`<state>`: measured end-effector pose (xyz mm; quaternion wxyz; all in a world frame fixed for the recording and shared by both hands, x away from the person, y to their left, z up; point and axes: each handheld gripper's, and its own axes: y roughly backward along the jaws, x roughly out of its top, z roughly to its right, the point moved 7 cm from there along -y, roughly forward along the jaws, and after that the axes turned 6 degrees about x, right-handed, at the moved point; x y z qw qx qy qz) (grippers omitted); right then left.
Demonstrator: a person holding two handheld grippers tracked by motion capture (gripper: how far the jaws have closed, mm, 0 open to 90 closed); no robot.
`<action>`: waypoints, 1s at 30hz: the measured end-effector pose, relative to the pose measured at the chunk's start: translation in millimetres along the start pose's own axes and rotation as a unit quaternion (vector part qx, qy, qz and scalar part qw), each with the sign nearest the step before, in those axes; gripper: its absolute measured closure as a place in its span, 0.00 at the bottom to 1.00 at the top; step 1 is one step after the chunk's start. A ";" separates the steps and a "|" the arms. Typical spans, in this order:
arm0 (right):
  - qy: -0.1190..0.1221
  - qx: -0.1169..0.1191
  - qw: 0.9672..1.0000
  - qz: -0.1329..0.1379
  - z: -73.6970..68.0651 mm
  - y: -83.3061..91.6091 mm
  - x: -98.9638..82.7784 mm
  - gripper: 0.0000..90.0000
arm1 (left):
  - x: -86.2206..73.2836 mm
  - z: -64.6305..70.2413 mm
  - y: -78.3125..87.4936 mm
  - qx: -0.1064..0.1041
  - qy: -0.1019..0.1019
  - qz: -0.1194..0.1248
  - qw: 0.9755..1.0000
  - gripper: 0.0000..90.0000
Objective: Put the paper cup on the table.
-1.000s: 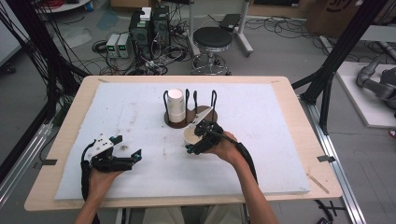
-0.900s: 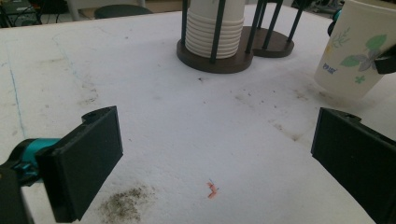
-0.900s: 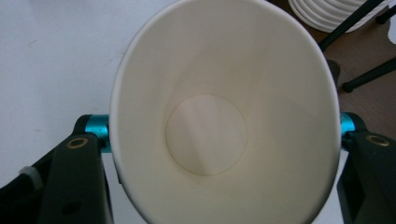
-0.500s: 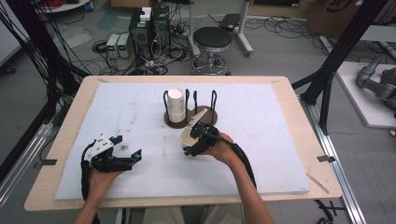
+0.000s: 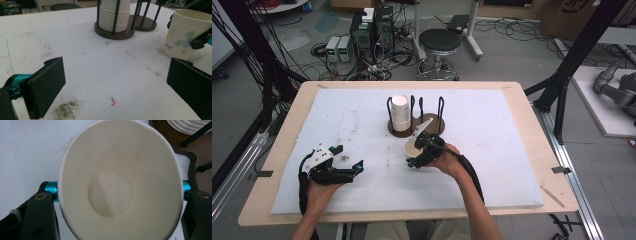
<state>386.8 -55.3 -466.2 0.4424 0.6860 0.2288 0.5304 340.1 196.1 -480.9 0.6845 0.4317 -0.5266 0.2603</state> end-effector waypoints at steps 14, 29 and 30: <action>-0.001 0.002 1.000 -0.011 1.1 -6.8 -2.9 0.19 | 0.1 0.0 0.2 0.000 0.000 0.002 1.000 0.02; -0.012 0.001 1.000 0.022 2.8 12.4 -23.6 0.19 | -0.1 -0.2 0.1 0.000 0.000 0.000 1.000 0.02; -0.013 0.002 1.000 0.028 2.8 14.8 -26.3 0.19 | -0.1 -0.2 0.0 0.000 0.000 0.000 1.000 0.02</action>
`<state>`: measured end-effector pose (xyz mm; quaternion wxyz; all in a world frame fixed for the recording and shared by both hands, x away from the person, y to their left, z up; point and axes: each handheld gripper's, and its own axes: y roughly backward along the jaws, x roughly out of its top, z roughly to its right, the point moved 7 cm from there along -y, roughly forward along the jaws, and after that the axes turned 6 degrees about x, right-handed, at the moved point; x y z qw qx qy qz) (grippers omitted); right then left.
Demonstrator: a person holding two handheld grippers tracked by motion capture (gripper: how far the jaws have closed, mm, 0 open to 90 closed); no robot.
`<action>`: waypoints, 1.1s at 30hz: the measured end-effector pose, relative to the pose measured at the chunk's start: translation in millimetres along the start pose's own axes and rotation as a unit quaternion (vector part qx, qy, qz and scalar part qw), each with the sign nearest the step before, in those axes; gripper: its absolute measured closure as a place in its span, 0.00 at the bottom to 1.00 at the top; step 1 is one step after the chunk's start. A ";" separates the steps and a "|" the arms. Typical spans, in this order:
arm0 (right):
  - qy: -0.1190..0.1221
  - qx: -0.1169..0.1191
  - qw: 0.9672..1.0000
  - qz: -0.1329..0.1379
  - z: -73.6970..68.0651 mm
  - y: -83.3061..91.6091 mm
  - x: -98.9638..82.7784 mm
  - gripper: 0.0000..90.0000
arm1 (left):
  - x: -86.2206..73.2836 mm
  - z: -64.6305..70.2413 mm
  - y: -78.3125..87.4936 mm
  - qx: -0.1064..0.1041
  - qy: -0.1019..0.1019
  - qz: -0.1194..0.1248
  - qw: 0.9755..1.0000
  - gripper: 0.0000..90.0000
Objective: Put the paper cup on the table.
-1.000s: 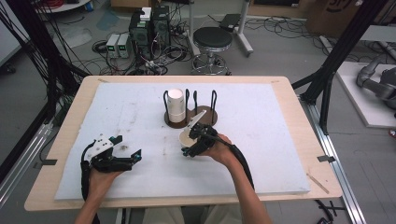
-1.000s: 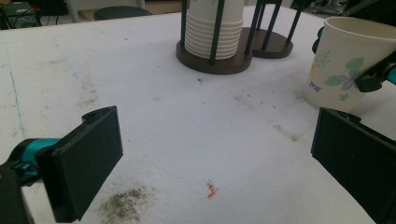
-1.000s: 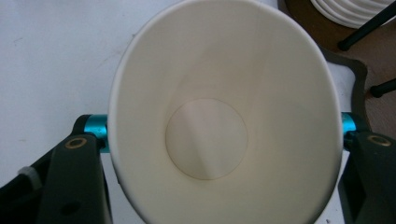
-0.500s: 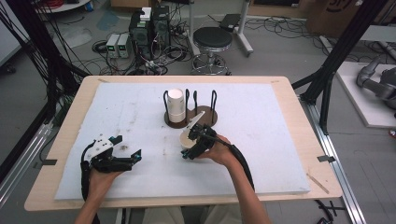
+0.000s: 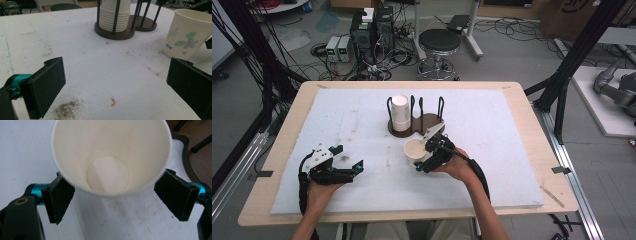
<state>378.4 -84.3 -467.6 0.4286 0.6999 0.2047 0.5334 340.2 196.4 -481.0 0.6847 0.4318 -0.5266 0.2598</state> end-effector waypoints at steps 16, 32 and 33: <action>-0.042 -0.013 0.995 0.087 -0.9 30.1 -36.0 0.19 | 0.1 -0.4 -0.2 0.000 0.000 0.000 1.000 0.02; -0.094 -0.076 0.979 0.162 12.2 49.7 -86.7 0.19 | 0.3 -1.2 1.2 0.004 0.005 0.006 1.000 0.02; -0.100 -0.081 0.978 0.165 13.8 50.3 -90.1 0.19 | 0.5 -1.4 1.1 0.005 0.007 0.007 1.000 0.02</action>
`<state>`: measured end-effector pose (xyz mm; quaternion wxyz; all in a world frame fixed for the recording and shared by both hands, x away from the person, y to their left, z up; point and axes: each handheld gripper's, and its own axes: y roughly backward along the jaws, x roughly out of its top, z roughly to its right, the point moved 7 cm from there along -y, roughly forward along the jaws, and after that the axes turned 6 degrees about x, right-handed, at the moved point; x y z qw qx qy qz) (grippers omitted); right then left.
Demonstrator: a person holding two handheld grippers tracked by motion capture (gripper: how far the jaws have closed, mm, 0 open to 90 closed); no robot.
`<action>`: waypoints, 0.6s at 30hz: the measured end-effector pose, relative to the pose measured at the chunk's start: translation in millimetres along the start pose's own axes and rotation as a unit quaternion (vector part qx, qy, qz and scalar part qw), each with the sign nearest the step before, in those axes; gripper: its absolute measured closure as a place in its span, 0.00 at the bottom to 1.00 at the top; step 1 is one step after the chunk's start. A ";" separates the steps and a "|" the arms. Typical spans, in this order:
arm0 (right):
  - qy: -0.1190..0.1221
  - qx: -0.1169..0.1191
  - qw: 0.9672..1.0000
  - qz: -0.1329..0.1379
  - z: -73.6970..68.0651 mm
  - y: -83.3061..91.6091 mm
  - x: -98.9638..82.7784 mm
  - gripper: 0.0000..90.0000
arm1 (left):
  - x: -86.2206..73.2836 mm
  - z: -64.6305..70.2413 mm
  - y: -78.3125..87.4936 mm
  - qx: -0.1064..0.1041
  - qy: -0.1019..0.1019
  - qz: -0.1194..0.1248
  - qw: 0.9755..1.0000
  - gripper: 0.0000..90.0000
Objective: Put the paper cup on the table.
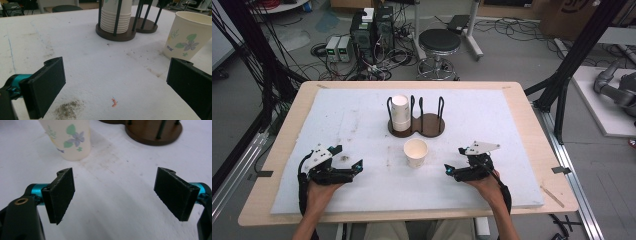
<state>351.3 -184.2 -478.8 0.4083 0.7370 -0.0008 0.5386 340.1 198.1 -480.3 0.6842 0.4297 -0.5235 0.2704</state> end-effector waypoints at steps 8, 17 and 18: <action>-0.021 -0.044 0.998 0.035 9.6 11.0 -13.8 0.19 | 0.6 -1.4 2.1 0.004 0.004 0.008 1.000 0.02; -0.032 -0.067 0.995 0.059 17.0 22.5 -18.0 0.19 | 0.5 -1.5 2.3 0.009 0.003 0.010 1.000 0.02; -0.032 -0.073 0.995 0.062 18.1 23.7 -18.3 0.19 | 0.5 -1.3 2.5 0.009 0.003 0.010 1.000 0.02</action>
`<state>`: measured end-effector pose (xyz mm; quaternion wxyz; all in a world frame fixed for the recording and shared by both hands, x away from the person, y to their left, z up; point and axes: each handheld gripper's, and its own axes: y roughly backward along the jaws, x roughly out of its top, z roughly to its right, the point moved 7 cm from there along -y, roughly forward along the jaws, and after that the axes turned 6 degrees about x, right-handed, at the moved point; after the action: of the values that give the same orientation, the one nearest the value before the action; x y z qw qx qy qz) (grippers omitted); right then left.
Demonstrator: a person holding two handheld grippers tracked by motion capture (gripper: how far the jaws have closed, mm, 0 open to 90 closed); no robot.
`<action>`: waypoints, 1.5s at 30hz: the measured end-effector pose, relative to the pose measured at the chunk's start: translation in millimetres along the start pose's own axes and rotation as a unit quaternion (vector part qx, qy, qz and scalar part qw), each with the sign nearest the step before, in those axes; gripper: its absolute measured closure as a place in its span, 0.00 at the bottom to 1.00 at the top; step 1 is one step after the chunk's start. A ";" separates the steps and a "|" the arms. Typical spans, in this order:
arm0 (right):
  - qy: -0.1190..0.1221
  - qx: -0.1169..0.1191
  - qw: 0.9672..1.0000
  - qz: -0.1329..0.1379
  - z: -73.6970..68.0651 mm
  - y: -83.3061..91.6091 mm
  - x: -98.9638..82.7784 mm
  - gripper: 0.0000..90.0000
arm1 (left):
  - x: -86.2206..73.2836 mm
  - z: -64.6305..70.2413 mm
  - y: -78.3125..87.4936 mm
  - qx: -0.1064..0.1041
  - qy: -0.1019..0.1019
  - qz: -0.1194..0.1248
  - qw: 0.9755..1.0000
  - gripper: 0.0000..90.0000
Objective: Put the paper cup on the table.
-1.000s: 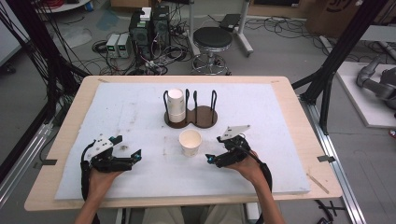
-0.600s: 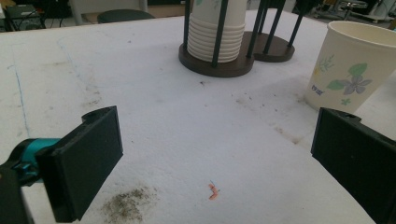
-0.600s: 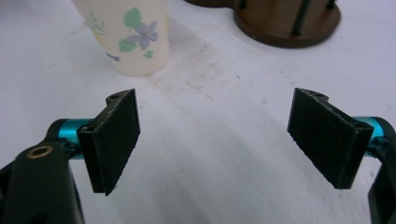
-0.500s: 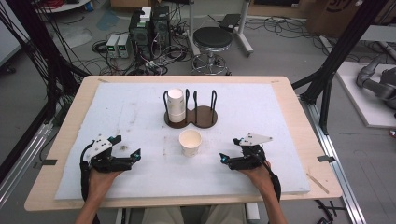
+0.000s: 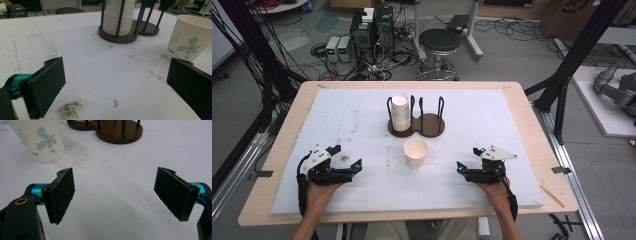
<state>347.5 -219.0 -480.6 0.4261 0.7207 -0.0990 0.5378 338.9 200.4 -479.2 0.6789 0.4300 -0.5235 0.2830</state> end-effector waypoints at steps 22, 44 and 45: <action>-0.003 -0.022 1.000 0.011 6.4 2.7 -6.2 0.19 | 0.0 -1.6 1.1 0.001 0.008 0.003 1.000 0.02; -0.008 -0.004 1.000 0.008 6.8 2.3 -7.1 0.19 | -0.2 -0.7 0.4 0.001 0.004 0.001 1.000 0.02; -0.013 -0.001 1.000 0.004 6.0 1.8 -7.5 0.19 | -0.2 -0.8 0.3 0.001 0.004 0.001 1.000 0.02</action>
<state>347.6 -226.8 -486.5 0.4233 0.7271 -0.1077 0.5297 338.9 201.2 -479.4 0.6807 0.4287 -0.5207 0.2859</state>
